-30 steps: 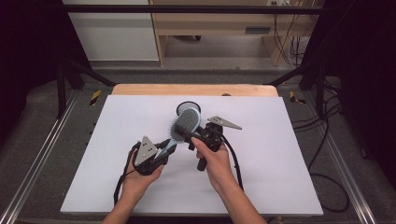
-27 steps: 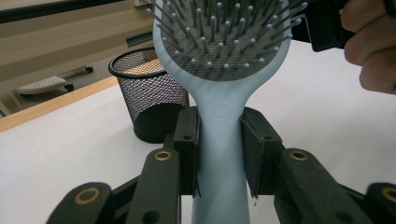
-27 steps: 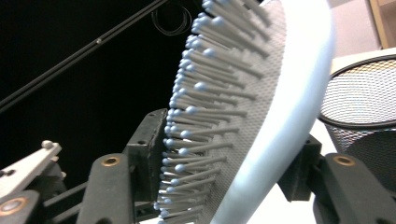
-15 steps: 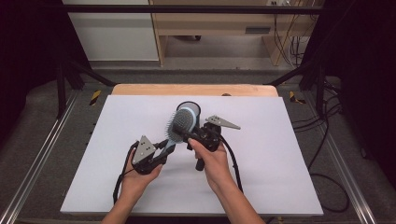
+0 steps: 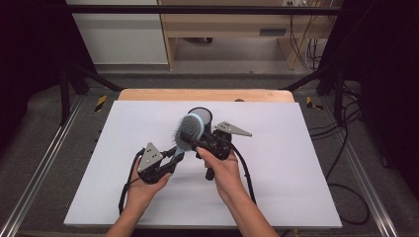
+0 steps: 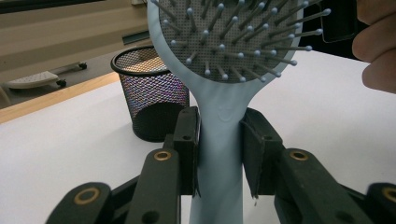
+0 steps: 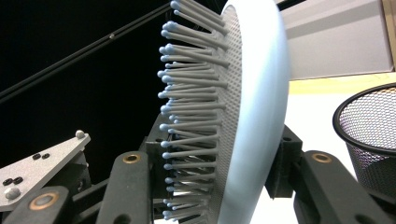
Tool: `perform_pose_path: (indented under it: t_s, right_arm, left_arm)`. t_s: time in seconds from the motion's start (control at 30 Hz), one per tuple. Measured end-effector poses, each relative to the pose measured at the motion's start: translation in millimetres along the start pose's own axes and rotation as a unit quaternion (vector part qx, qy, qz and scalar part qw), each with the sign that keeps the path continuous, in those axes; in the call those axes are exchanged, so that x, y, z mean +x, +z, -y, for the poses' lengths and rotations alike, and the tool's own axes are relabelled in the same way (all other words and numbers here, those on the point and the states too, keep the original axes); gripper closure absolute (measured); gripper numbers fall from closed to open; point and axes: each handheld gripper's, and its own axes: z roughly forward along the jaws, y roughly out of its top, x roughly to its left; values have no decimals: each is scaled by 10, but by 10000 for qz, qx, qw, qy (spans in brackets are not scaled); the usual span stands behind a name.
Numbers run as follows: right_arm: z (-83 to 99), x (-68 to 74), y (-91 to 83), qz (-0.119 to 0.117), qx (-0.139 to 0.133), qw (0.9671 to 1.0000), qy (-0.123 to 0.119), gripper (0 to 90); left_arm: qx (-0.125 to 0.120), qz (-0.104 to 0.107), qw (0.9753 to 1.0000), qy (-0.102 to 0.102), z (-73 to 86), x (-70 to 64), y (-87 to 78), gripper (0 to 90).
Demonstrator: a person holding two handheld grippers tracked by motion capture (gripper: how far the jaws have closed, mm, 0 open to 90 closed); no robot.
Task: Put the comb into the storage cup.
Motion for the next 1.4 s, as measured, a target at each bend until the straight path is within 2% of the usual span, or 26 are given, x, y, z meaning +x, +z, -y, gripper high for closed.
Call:
perform_pose_path:
  t_s: [0.43,0.63,0.7,0.77,0.83,1.0,1.07,1.2,1.3,1.4]
  right_arm:
    - [0,24,9,0,-46,10000,-50,560]
    - [0,16,14,48,-50,10000,23,559]
    - [-8,9,10,83,-85,9999,21,559]
    - [-26,-14,-4,141,-144,9998,85,558]
    - [-53,-54,-25,178,-215,9995,153,557]
    - [-104,-142,-95,294,-266,9989,243,553]
    - [-115,-168,-117,329,-286,9988,240,553]
    - [-134,-218,-152,403,-318,9984,233,551]
    - [-139,-245,-152,436,-335,9983,207,550]
    - [-144,-260,-153,453,-326,9982,231,550]
  left_arm:
    - [-43,-7,10000,-51,6,11,-3,687]
    - [-101,-2,9998,-190,19,19,7,674]
    - [-132,-18,9997,-211,20,19,8,625]
    - [-158,40,9998,-121,15,2,15,529]
    - [-193,14,9998,-73,0,-7,8,451]
    - [-282,-19,9994,-199,-16,39,-30,273]
    - [-281,-15,9993,-229,-10,85,-63,241]
    - [-304,-184,9981,-513,-12,240,-159,123]
    - [-337,-360,9968,-624,13,332,-253,90]
    - [-321,-445,9963,-657,62,377,-352,71]
